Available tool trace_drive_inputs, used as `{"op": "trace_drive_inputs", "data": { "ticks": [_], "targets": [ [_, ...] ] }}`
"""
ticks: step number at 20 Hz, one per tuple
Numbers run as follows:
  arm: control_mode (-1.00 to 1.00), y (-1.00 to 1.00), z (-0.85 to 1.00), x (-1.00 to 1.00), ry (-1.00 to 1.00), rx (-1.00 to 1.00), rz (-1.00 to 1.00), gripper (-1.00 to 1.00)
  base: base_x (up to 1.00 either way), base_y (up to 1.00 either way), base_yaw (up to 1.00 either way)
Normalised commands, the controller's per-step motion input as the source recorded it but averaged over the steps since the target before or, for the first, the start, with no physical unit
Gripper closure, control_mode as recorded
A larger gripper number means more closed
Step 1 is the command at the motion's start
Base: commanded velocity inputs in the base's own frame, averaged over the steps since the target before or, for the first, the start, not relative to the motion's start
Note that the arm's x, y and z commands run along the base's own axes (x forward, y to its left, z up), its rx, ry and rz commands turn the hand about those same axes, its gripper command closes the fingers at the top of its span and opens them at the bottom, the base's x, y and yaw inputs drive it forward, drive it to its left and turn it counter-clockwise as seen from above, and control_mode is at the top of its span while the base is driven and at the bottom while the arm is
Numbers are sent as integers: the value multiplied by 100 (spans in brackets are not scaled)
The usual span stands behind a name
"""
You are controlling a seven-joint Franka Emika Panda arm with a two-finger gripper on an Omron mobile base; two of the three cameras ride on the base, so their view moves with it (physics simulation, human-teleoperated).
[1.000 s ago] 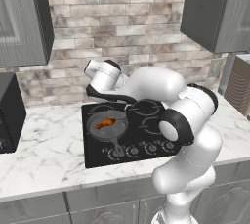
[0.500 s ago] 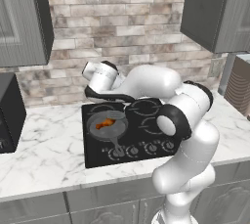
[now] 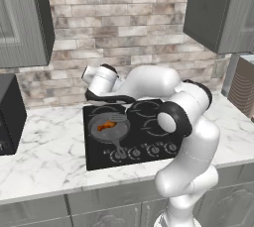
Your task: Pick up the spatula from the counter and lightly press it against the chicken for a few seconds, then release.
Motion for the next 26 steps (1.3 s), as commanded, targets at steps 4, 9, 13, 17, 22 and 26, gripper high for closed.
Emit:
{"op": "trace_drive_inputs", "data": {
  "ticks": [4, 9, 13, 17, 22, 26],
  "targets": [
    [-100, 6, -7, 16, 1, -3, 0, 100, 0, 0, 0],
    [-100, 7, -7, 17, 1, -3, 0, 100, 0, 0, 0],
    [-100, 5, -6, 12, 0, -3, 0, 100, 0, 0, 0],
    [-100, 5, -10, 9, 0, -3, 0, 100, 0, 0, 0],
    [-100, 5, -12, 6, 0, -3, 0, 100, 0, 0, 0],
    [-100, 3, -7, 8, 0, -3, 0, 100, 0, 0, 0]
  ]
}}
